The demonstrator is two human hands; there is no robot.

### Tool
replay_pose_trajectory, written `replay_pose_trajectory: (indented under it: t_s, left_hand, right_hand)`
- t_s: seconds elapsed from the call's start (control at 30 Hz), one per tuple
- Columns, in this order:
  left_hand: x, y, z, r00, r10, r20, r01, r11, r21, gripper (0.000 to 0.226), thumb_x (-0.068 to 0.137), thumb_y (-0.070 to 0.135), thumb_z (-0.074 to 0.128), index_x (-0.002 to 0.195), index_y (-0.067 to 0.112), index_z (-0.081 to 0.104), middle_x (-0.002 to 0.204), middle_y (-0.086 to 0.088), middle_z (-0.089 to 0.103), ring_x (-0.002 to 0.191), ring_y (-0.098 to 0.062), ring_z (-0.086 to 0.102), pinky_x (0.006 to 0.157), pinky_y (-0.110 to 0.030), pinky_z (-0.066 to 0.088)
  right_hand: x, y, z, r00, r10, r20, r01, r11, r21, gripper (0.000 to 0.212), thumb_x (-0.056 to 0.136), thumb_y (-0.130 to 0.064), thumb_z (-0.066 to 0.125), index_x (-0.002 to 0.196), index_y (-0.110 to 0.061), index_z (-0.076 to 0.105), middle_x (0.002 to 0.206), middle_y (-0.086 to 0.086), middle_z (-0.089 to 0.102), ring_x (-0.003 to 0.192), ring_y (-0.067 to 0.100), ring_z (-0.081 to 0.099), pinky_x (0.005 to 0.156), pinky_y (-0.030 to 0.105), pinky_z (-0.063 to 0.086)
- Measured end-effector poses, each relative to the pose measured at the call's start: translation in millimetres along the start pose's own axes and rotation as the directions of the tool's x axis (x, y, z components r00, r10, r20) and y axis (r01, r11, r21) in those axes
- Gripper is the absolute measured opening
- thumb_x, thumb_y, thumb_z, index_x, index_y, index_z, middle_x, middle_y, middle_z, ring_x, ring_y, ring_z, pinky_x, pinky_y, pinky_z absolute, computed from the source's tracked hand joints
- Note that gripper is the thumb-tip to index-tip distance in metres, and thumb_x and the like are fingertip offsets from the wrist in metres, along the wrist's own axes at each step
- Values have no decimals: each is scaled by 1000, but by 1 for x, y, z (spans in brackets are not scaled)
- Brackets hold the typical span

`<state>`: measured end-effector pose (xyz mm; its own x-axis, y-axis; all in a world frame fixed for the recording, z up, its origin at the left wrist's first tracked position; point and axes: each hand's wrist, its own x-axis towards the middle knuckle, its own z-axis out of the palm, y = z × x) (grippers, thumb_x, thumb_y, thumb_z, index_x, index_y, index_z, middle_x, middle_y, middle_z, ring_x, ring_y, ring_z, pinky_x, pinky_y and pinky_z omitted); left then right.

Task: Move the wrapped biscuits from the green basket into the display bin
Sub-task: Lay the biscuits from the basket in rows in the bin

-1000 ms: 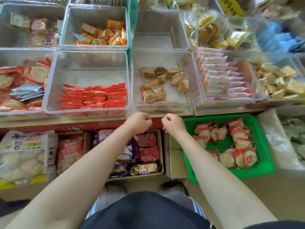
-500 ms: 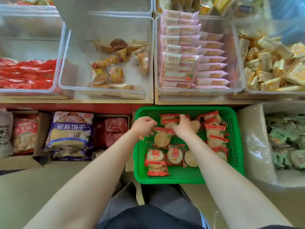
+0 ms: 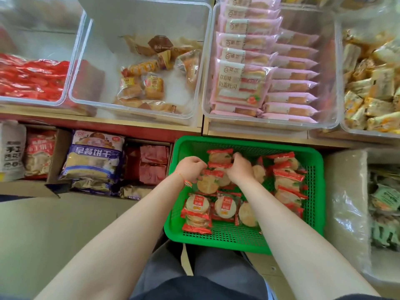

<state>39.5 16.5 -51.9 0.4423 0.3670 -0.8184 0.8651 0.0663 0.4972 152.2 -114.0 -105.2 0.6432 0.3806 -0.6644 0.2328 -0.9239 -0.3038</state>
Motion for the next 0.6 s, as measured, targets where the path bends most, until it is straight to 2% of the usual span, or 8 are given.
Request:
replay_pose_trajectory:
  t_s: [0.07, 0.1, 0.17, 0.27, 0.33, 0.4, 0.5, 0.6]
  left_hand:
    - [1, -4, 3, 1000, -11, -12, 11, 1000, 0, 16, 95, 21, 51, 100, 14, 64, 93, -7, 67, 70, -19, 64, 67, -35, 53]
    - [1, -6, 4, 1000, -18, -14, 19, 1000, 11, 17, 95, 21, 51, 101, 14, 64, 92, -6, 66, 70, -19, 64, 67, -36, 54]
    - [1, -8, 9, 1000, -19, -10, 19, 998, 58, 21, 93, 22, 53, 109, 14, 64, 88, -5, 65, 73, -20, 63, 70, -39, 56]
    - [0, -9, 17, 998, 60, 29, -63, 993, 98, 51, 84, 26, 70, 131, 19, 52, 105, -1, 61, 89, -20, 59, 80, -37, 53]
    - [-3, -9, 24, 987, 144, 70, -149, 985, 83, 81, 76, 32, 79, 145, 22, 37, 125, 0, 54, 108, -18, 57, 92, -33, 49]
    - [-5, -9, 31, 980, 191, 57, -195, 977, 82, 94, 73, 38, 81, 149, 23, 28, 128, 1, 52, 111, -16, 56, 94, -30, 47]
    - [-4, -9, 35, 977, 167, -129, -157, 984, 85, 67, 84, 30, 70, 142, 19, 38, 114, -1, 63, 86, -13, 61, 70, -19, 48]
    - [3, -14, 30, 960, 93, -262, -75, 994, 76, 38, 89, 22, 60, 126, 14, 57, 112, -6, 68, 100, -25, 63, 84, -32, 50]
  right_hand:
    - [0, -1, -3, 997, 22, 75, -23, 1000, 16, 9, 88, -11, 61, 96, -10, 62, 97, 10, 67, 86, 28, 63, 68, 35, 54]
    - [0, -1, -5, 994, 17, 106, -19, 1000, 16, 6, 86, -9, 60, 82, -10, 63, 86, 9, 67, 74, 26, 62, 59, 31, 48]
    - [0, -2, -12, 987, -14, 163, 8, 999, 35, 17, 85, -11, 59, 68, -13, 59, 72, 5, 60, 63, 22, 55, 55, 28, 39]
    - [-6, -10, -29, 977, -98, 191, 66, 984, 168, 13, 90, -22, 57, 83, -12, 63, 82, 0, 59, 74, 17, 54, 57, 29, 38]
    - [-12, -15, -36, 963, -132, 234, 50, 944, 326, 16, 92, -24, 56, 95, -11, 65, 92, 2, 65, 83, 18, 61, 61, 29, 46]
    - [-19, -20, -41, 942, -147, 301, -15, 879, 477, 18, 93, -23, 56, 98, -9, 66, 95, 6, 71, 84, 19, 69, 63, 28, 56]
    - [-22, -23, -44, 922, -151, 356, -88, 815, 573, 26, 95, -27, 54, 102, -7, 68, 95, 5, 75, 82, 18, 73, 78, 34, 59]
    - [-18, -18, -37, 953, -83, 293, -126, 768, 628, 18, 96, -25, 52, 100, -12, 64, 97, 7, 74, 86, 23, 72, 85, 42, 59]
